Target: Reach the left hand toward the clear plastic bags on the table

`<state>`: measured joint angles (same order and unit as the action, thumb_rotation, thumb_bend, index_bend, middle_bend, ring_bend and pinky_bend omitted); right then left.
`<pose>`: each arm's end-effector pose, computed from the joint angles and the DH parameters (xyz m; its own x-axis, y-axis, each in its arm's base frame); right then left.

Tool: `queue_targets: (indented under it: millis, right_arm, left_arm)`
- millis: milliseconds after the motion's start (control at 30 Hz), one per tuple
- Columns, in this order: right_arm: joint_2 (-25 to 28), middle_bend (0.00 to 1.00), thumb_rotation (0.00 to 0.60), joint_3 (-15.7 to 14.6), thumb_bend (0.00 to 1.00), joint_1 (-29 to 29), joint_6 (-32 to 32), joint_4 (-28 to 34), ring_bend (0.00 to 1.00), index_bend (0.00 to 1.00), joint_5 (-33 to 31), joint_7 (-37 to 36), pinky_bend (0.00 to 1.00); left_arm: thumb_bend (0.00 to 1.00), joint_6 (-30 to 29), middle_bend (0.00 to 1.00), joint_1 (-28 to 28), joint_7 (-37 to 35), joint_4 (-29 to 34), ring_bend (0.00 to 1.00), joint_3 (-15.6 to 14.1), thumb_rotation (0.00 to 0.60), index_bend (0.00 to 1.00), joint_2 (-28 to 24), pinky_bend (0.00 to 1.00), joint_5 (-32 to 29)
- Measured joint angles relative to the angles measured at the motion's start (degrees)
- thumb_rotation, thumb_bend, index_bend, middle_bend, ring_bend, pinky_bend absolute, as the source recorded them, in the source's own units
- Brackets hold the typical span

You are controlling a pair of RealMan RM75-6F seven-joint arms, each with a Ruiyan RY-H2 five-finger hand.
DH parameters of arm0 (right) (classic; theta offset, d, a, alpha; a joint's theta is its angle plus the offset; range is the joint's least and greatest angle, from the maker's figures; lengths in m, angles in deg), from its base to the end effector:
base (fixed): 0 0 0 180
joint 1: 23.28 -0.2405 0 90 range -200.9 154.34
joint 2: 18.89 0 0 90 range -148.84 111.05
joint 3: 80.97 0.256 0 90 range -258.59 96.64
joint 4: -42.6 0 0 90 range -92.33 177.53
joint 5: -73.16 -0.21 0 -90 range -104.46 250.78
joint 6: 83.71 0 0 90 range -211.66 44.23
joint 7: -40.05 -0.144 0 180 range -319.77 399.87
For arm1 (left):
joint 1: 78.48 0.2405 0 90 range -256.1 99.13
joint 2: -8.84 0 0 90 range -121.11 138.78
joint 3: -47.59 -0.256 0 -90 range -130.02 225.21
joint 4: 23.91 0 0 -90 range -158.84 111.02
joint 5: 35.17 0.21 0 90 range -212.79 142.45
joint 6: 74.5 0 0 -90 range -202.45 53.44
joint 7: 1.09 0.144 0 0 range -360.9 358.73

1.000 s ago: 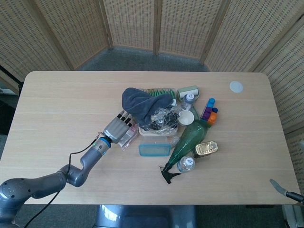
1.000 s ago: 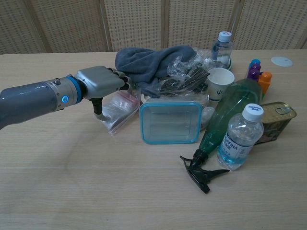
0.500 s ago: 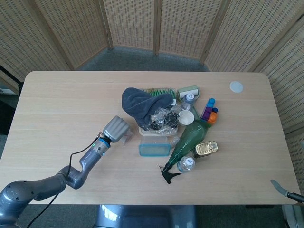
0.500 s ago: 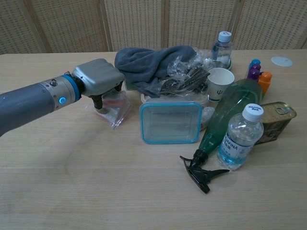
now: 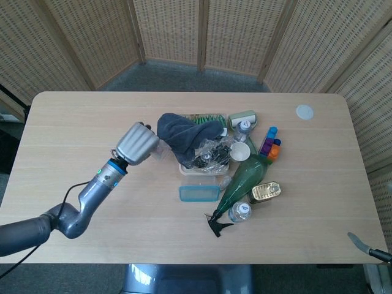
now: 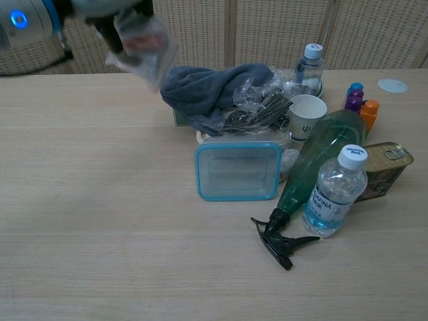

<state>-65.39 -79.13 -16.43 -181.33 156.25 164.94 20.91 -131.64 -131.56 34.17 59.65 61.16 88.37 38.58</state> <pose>-0.2591 -0.1181 0.2390 0.0197 0.1369 0.9904 -0.9996 0.0249 0.0164 -0.0739 0.3967 0.0557 0.7175 -0.2526 0.6491 0.4687 -0.5143 -0.7182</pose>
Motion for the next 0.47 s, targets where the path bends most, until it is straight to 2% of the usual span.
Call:
queue_targets:
  millis: [200,300,467]
  right_arm:
    - [0.0,0.00,0.508,-0.1,0.00,0.2,-0.4,0.4,0.00,0.00,0.6,0.7,0.00]
    - [0.0,0.00,0.506,-0.3,0.00,0.2,-0.3,0.5,0.00,0.00,0.7,0.7,0.00]
    - [0.1,0.00,0.507,-0.4,0.00,0.3,-0.6,0.1,0.00,0.00,1.3,-0.2,0.00]
  left_arm:
    - [0.00,-0.6,0.82,-2.6,5.4,9.7,0.65,8.3,0.600,0.91,-12.2,0.72,-4.3]
    - [0.00,-1.0,0.82,-4.0,7.0,12.7,0.65,11.3,0.600,0.91,-16.0,0.72,-6.9]
    - [0.00,-1.5,0.82,-5.3,8.2,15.5,0.66,12.5,0.600,0.91,-18.9,0.72,-9.0]
